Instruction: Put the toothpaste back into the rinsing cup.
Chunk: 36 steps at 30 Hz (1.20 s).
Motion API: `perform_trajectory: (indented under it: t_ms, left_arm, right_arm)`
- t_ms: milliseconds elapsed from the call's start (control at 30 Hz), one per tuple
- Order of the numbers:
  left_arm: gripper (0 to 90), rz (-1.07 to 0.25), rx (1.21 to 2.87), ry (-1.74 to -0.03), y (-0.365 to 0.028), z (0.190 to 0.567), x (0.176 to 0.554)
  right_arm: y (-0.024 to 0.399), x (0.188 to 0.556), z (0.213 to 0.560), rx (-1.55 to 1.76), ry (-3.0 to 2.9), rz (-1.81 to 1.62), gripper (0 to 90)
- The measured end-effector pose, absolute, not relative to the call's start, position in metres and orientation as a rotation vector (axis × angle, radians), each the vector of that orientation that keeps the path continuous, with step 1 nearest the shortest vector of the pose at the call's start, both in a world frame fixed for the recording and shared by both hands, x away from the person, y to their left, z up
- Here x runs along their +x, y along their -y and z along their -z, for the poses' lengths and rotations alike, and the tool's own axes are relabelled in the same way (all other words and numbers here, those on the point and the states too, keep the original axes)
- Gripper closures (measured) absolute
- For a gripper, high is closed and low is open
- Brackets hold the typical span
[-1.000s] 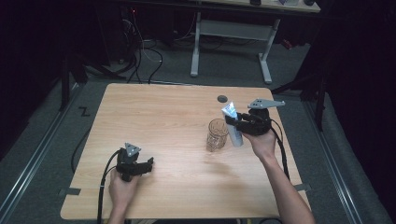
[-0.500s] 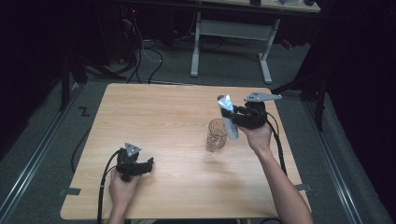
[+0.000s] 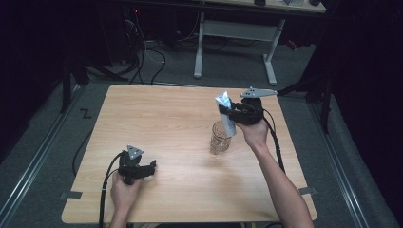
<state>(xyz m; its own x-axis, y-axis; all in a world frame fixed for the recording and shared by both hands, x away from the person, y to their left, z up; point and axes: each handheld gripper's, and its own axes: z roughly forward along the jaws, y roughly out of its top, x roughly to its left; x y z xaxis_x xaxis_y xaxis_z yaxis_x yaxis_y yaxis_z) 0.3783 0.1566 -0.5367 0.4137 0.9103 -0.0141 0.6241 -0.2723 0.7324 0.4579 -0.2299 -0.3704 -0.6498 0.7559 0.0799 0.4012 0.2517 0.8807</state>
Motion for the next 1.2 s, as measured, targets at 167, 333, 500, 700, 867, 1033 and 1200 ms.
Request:
perform_trajectory:
  t_ms: [167,333,500,700,867,1033,1200]
  left_arm:
    - [19.2,-0.55,2.003,-1.298,-0.157,0.537,0.378]
    - [19.2,-0.552,2.001,-1.299,-0.156,0.537,0.378]
    - [19.2,-0.55,2.004,-1.298,-0.157,0.537,0.378]
    - [19.2,-0.55,2.004,-1.298,-0.157,0.537,0.378]
    - [19.2,-0.55,2.004,-1.298,-0.157,0.537,0.378]
    - [19.2,-0.55,2.004,-1.298,-0.157,0.537,0.378]
    - [19.3,-0.55,2.004,-1.298,-0.157,0.537,0.378]
  right_arm:
    - [0.23,0.464,0.376,1.084,-2.161,-1.354,65.9]
    - [0.227,0.466,0.379,1.084,-2.158,-1.336,65.8]
    - [0.224,0.468,0.382,1.076,-2.16,-1.316,65.6]
    - [0.222,0.47,0.385,1.081,-2.169,-1.305,65.5]
    - [0.221,0.473,0.388,1.086,-2.176,-1.296,65.3]
    - [0.22,0.475,0.392,1.1,-2.186,-1.29,65.2]
    - [0.217,0.476,0.393,1.089,-2.199,-1.288,65.2]
